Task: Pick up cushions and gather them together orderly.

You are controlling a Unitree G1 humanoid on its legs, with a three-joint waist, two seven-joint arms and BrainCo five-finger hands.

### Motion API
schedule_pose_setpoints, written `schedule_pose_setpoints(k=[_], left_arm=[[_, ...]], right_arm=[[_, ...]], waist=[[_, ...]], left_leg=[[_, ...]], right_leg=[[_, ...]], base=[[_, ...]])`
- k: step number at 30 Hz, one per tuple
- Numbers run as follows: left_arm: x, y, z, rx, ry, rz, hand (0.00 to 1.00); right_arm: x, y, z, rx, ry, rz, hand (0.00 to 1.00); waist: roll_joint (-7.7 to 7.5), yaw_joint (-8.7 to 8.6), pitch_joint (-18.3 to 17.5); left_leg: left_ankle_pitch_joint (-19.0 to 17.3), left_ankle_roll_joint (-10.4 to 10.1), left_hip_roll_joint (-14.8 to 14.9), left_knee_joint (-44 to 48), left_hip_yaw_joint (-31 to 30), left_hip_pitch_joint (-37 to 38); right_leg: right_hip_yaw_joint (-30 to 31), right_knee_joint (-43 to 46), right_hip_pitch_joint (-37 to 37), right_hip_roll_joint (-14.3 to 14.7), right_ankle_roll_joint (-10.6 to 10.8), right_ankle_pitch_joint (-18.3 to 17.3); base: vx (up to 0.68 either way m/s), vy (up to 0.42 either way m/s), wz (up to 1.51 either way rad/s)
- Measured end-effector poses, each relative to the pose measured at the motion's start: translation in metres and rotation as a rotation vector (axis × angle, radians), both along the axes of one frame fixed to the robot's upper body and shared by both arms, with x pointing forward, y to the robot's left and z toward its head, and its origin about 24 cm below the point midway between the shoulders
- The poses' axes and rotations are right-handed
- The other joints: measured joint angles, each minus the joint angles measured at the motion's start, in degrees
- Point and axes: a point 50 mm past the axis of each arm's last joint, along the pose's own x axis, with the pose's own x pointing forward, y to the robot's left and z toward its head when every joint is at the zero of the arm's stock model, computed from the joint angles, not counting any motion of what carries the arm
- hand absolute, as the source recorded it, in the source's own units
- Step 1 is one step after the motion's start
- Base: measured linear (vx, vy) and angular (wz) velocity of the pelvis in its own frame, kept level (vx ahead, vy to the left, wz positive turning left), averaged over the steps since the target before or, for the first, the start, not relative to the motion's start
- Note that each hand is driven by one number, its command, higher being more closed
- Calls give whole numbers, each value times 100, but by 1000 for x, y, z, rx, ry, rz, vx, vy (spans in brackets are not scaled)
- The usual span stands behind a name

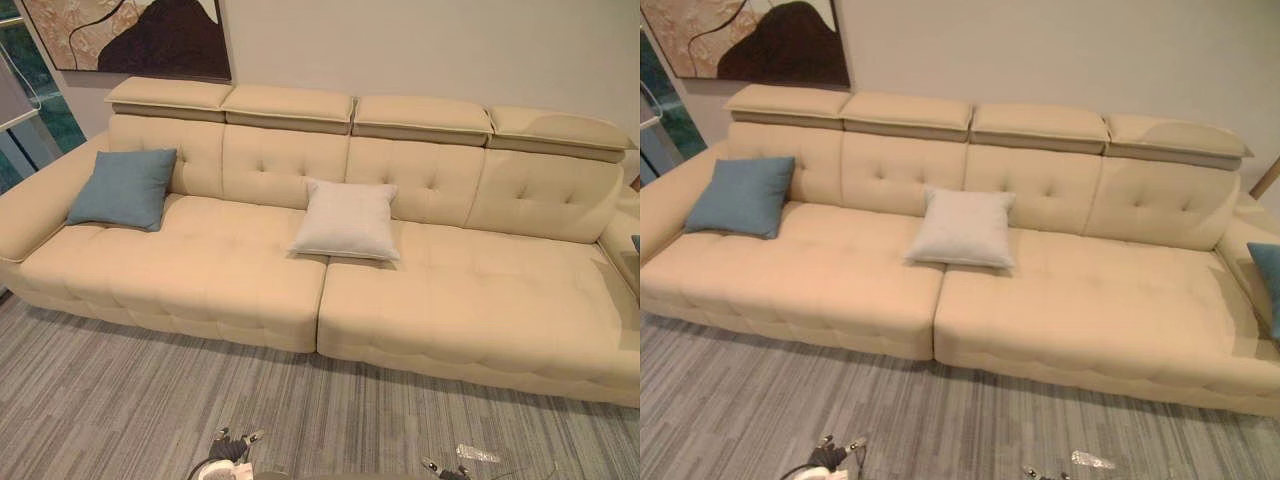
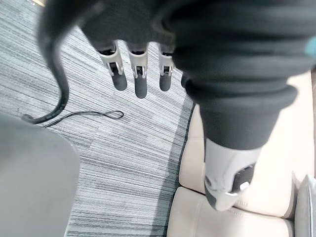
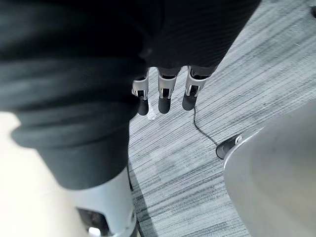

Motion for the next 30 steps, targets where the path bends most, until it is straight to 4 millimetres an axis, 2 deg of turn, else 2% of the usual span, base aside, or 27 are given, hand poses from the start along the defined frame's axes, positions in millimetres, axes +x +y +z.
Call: schedule_pose_setpoints(k=[5, 6, 7, 8, 9, 10, 11, 12, 13, 14, 15, 16, 17, 18, 19, 21, 22, 23, 24, 25, 26, 28, 29, 30], left_arm=[[8, -3, 1, 11, -8, -55, 0], [12, -4, 2, 20, -12, -90, 0], [14, -5, 2, 23, -14, -102, 0], [20, -7, 4, 22, -28, -114, 0], [26, -9, 6, 22, -44, -122, 0], [29, -10, 7, 24, -55, -135, 0], [34, -12, 9, 27, -66, -158, 0], [39, -15, 10, 28, -75, -180, 0], [42, -17, 11, 30, -83, -193, 0], [47, -17, 13, 35, -93, -201, 0], [48, -18, 12, 32, -94, -201, 0], [46, -21, 12, 23, -91, -201, 0], [54, -22, 15, 30, -111, -217, 0], [59, -19, 17, 55, -119, -266, 0], [59, -14, 17, 67, -116, -271, 0], [49, -11, 13, 68, -77, -270, 0], [45, -10, 12, 71, -66, -277, 0], [45, -11, 11, 71, -63, -280, 0], [49, -10, 14, 72, -84, -294, 0], [49, -10, 14, 68, -89, -301, 0], [50, -11, 14, 66, -91, -303, 0], [51, -20, 15, 44, -105, -313, 0], [51, -22, 15, 38, -109, -315, 0], [55, -26, 17, 29, -133, -308, 0]], right_arm=[[12, -1, 2, -6, -31, 9, 0], [22, 0, 5, -9, -56, 23, 0], [24, 1, 5, -11, -62, 30, 0], [30, 4, 7, -10, -81, 49, 0], [40, 7, 9, -7, -105, 68, 0], [45, 8, 10, -7, -116, 78, 0], [47, 8, 11, -11, -120, 85, 0], [47, 7, 11, -19, -117, 96, 0], [46, 6, 11, -24, -114, 98, 0], [43, 3, 10, -33, -102, 105, 0], [44, 0, 11, -44, -96, 122, 0], [50, -2, 12, -53, -103, 134, 0], [51, -6, 13, -68, -96, 144, 0], [46, -4, 10, -57, -71, 148, 0], [43, -2, 8, -48, -58, 147, 0], [46, -2, 8, -48, -54, 161, 0], [45, -4, 8, -53, -51, 159, 0], [44, -6, 8, -56, -47, 158, 0], [41, -9, 8, -63, -38, 153, 0], [43, -15, 10, -81, -42, 148, 0], [44, -18, 10, -88, -44, 143, 0], [49, -24, 13, -106, -62, 137, 0], [47, -24, 13, -106, -58, 136, 0], [47, -24, 13, -107, -59, 135, 0]], waist=[[22, 9, 49], [19, 11, 80], [27, 10, 89], [70, 11, 123], [61, 44, 153], [37, 43, 212], [-11, 29, 258], [-1, -13, 292], [-36, -23, 317], [7, -26, 380], [103, -3, 348], [253, 21, 307], [230, -63, 356], [22, -91, 430], [-61, -81, 465], [88, -81, 581], [127, -109, 616], [150, -115, 634], [166, -82, 720], [183, -31, 778], [145, -21, 795], [244, 1, 839], [272, 0, 845], [324, 32, 858]], left_leg=[[-113, -37, 210, 148, 523, -20], [-191, -40, 303, 232, 756, -73], [-221, -57, 349, 277, 836, -123], [-231, -45, 541, 314, 1212, -247], [-139, -10, 756, 290, 1656, -290], [-117, 3, 786, 287, 1810, -267], [-111, -2, 816, 306, 2092, -189], [-112, 0, 840, 350, 2256, -85], [-113, 1, 829, 351, 2296, 17], [-111, 12, 784, 250, 2360, 189], [-76, 72, 879, 20, 2372, 205], [-36, 37, 1006, -62, 2489, 201], [55, -117, 953, -154, 2565, 225], [92, -186, 812, -196, 2646, 329], [62, -234, 823, -123, 2671, 328], [10, -271, 1428, 769, 2583, 132], [20, -195, 1723, 1556, 2335, -134], [79, -36, 1861, 1982, 2157, -305], [-66, 536, 1981, 3045, 1541, -790], [-321, 392, 1665, 3371, 1029, -1035], [-392, 291, 1444, 3372, 828, -1126], [-512, 94, 552, 2592, 205, -1367], [-519, 82, 426, 2373, 135, -1415], [-490, 62, 146, 1803, 4, -1524]], right_leg=[[559, -189, -176, 144, -17, 192], [803, -174, -334, 236, -40, 253], [865, -171, -405, 265, -42, 285], [658, -160, -690, 329, -78, 511], [-103, 53, -949, 303, -333, 494], [-777, 302, -1050, 183, -400, 402], [-1770, 647, -1110, -57, -519, 175], [-2105, 803, -1136, -101, -589, 117], [-2120, 843, -1129, -74, -610, 150], [-2088, 803, -1132, 51, -663, 234], [-1859, 383, -1120, 253, -515, 484], [-1871, 486, -1162, 282, -602, 373], [-2174, 1642, -1413, -118, -838, -314], [-2123, 1745, -1316, -425, -487, -406], [-1941, 1587, -1270, -342, -428, -578], [-1674, 1295, -1050, 213, -618, -489], [-1634, 1201, -912, 401, -745, -493], [-1590, 1169, -846, 496, -818, -511], [-1396, 1198, -696, 642, -982, -599], [-1154, 1231, -616, 698, -1041, -637], [-1025, 1217, -608, 712, -1051, -631], [-535, 1078, -503, 801, -1081, -616], [-441, 1005, -452, 834, -1121, -627], [-168, 877, -374, 924, -1142, -616]], base=[[23, 32, -61], [-2, 25, -86], [-19, 13, -109], [-30, -30, -125], [-18, -41, -137], [1, -69, -137], [19, -60, -111], [48, -88, -100], [45, -67, -99], [-1, -109, -115], [-12, -122, -118], [-3, -139, -80], [103, -116, -42], [119, -149, -34], [126, -237, -53], [97, -295, -76], [87, -213, -58], [90, -179, -60], [104, -151, -85], [103, -114, -104], [89, -36, -126], [118, 10, -111], [153, 60, -96], [166, 92, -101]])
